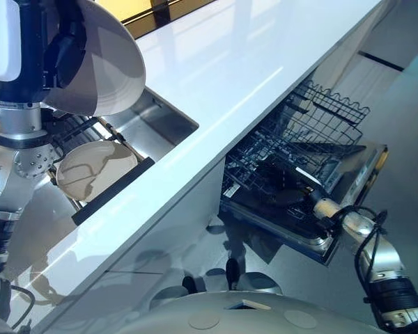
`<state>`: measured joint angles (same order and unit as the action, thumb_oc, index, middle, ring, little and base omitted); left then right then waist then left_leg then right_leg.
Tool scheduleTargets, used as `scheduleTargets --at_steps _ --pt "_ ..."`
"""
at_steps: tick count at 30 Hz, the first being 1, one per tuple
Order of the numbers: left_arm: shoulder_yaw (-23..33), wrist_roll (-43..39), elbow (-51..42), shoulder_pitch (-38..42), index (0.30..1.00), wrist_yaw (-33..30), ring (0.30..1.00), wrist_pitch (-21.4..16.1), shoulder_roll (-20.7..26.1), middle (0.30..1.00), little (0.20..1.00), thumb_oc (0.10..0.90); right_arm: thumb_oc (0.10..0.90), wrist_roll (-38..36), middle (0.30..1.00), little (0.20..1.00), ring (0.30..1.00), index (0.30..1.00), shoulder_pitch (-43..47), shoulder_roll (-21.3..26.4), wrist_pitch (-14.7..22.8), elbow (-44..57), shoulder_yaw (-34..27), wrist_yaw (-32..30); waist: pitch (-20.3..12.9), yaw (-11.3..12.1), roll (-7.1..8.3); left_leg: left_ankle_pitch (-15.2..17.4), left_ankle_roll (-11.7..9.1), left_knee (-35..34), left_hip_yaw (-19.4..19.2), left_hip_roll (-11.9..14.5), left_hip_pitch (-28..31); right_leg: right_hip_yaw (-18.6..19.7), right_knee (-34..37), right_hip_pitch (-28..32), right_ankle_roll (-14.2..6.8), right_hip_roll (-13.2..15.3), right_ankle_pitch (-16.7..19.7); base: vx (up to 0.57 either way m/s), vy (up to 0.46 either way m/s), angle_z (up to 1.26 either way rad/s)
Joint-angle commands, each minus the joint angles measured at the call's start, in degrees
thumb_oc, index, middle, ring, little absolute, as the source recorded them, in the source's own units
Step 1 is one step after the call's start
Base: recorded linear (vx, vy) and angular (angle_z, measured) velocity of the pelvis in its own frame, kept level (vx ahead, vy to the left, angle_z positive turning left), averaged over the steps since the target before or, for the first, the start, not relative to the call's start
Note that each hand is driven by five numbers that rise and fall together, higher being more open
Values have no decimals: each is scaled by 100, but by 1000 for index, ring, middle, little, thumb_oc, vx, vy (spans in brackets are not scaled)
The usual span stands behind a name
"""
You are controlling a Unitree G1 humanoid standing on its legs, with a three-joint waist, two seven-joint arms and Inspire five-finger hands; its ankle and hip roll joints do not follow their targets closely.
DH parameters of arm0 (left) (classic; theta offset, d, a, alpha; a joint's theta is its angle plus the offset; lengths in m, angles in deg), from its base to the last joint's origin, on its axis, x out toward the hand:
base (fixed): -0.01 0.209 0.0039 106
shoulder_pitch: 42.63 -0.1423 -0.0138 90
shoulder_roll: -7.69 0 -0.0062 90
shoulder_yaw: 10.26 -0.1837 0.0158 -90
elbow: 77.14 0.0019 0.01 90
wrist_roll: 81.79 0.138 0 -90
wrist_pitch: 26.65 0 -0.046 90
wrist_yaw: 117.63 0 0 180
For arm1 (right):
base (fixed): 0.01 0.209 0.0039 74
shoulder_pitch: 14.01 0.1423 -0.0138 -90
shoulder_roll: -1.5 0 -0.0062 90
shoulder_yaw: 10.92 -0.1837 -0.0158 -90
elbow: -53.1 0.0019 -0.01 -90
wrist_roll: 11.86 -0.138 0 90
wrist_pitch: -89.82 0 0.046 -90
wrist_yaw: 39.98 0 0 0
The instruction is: Pick up plates and place into dishwasher.
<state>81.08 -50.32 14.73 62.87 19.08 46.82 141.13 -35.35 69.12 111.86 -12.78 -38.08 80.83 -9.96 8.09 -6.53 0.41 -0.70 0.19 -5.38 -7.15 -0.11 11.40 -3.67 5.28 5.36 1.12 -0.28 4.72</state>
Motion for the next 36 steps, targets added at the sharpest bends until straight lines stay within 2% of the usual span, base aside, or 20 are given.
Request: scheduleTargets --at_steps 1,3,4,5,6,7,8,10,13,15,18,23,27,33,36 --pt "364 -261 450 548 300 -453 300 -137 479 300 200 100 800 -329 900 900 900 900 185 601 523 -20 -836 -67 -482 -108 4 325 38 38 -241 -257 -223 48 -399 10 -591 64 -536 -17 18 -6" --pt "485 -324 426 405 300 -478 300 -109 542 300 200 100 800 -566 900 900 900 900 92 631 686 -67 -1253 -440 -480 -168 1 339 48 38 -266 -251 -221 82 -412 -21 -609 64 -521 -16 18 -6" --pt "538 -354 418 348 300 -484 300 -110 559 300 200 100 800 -653 900 900 900 900 75 609 906 -46 -1407 -671 -477 -185 -3 351 55 38 -281 -250 -216 101 -415 -28 -616 64 -516 -16 23 -8" --pt "583 -416 424 304 300 -488 300 -102 564 300 200 100 800 -841 900 900 900 900 103 564 1326 41 -1596 -1031 -469 -214 -15 364 67 38 -301 -251 -213 124 -420 -41 -629 71 -502 -23 40 -18" --pt "644 -413 416 256 300 -474 300 -83 453 300 200 100 800 -1432 900 900 900 900 273 355 1413 379 -1832 -1186 -459 -244 -52 393 103 38 -317 -263 -200 171 -427 -63 -634 68 -501 -20 40 -19" --pt "665 -384 402 246 300 -457 300 -79 404 300 200 100 800 -1622 900 900 900 900 320 260 1452 500 -1859 -1201 -456 -244 -64 403 113 38 -322 -267 -193 183 -430 -64 -634 66 -506 -13 42 -19" --pt "695 -345 378 232 300 -430 300 -72 332 300 200 100 800 -1944 900 900 900 900 382 103 1534 674 -1881 -1093 -451 -243 -79 419 130 38 -330 -274 -182 200 -438 -66 -634 64 -515 -6 41 -15" --pt "493 -203 467 501 300 -397 300 -13 104 300 200 100 800 -2600 900 900 900 900 731 -456 1472 1200 -1679 -465 -462 -227 -142 449 168 38 -337 -304 -185 214 -427 -84 -648 83 -516 -11 54 -27" --pt "169 -49 620 885 300 -434 300 9 -91 300 200 100 800 -3071 900 900 900 900 1075 -752 1276 1528 -1329 182 -494 -147 -158 472 188 38 -328 -326 -182 186 -390 -65 -654 110 -513 5 24 -15" --pt "-186 31 732 1240 300 -486 300 63 -234 300 200 100 800 -3201 900 900 900 900 1417 -802 1228 1699 -891 402 -538 -42 -149 467 183 38 -312 -339 -185 130 -353 -37 -657 134 -500 0 0 0" --pt "-557 -37 899 1595 300 -503 300 51 -337 300 200 100 800 -3222 900 900 900 900 1851 -833 1180 1780 -380 301 -578 84 -131 454 164 38 -274 -351 -174 43 -329 9 -650 152 -504 13 -11 9" --pt "-829 -133 786 1799 300 -531 300 116 -507 300 200 100 800 -3119 900 900 900 900 2277 -929 1371 1828 158 -409 -598 241 -101 428 148 40 -177 -357 -164 -79 -280 89 -621 167 -507 16 -19 14" --pt "-975 55 471 1918 300 -476 300 364 -767 300 200 100 800 -2925 900 900 900 900 2544 -1220 1458 2005 598 -923 -600 356 -106 407 136 39 -88 -357 -162 -182 -249 144 -591 177 -518 26 -10 12" --pt "-1305 158 440 2206 300 -434 300 575 -909 300 200 100 800 -2947 900 900 900 900 2916 -1464 1627 2078 925 -1511 -607 442 -123 398 128 45 -14 -361 -163 -273 -234 200 -561 182 -551 25 -9 12" --pt "-1562 87 520 2375 300 -498 300 601 -1033 300 200 100 800 -2740 900 900 900 900 3127 -1662 1742 2040 1128 -2033 -617 504 -141 331 112 47 21 -363 -200 -343 -239 180 -530 183 -520 5 -17 16"
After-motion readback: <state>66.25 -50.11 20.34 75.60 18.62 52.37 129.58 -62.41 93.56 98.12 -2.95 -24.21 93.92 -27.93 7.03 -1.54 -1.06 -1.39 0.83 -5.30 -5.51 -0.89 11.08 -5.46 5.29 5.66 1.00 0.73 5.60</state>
